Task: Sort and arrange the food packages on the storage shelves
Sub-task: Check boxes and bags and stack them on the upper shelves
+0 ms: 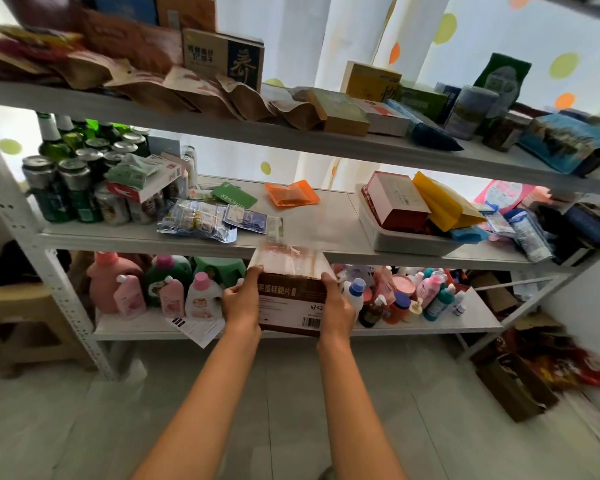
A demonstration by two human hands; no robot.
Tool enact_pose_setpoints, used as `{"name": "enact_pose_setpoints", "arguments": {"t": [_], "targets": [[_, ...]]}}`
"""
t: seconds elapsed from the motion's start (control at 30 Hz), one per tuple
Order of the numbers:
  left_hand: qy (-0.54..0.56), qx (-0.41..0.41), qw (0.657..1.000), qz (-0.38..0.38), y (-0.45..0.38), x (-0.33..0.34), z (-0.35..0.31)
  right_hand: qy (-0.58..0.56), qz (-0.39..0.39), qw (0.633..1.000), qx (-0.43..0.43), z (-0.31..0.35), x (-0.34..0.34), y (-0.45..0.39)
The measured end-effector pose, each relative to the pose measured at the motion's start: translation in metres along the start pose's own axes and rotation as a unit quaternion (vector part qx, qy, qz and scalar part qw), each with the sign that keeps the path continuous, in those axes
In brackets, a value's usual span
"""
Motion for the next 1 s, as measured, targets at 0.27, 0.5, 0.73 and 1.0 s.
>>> {"name": "enact_pose_setpoints", "arguments": {"t": [0.27,0.5,0.73,1.0], "targets": [[-0.085,-0.01,0.99,0.112,-0.004,-0.005,-0.002,-0.032,-0.064,0.997,-0.014,-0.008,-0.021,-0.003],[-0.085,-0.004,0.98,0.182,0.009,0.011,-0.006,-0.047,-0.072,0.996,-0.036,0.007,-0.038,-0.007],[-0.031,-0.026,0.995,0.095,-0.021,-0.011,-0.012,-0.054,-0.033,0.997,-0.041,0.014,-0.048,-0.012],[-0.048,-0.072,0.994,0.061,-0.034,-0.029,-0.001,-0.007,-0.015,0.999,-0.043,0.006,-0.05,-0.021]]}}
Point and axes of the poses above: each hand's wrist, its own y-axis away from the middle knuckle, its own x-axis out of the palm, z = x × y, the point moved 7 cm from there along -y, towards the middle knuckle, and after that the axes turned 4 degrees about -x, right-handed, at the moved point
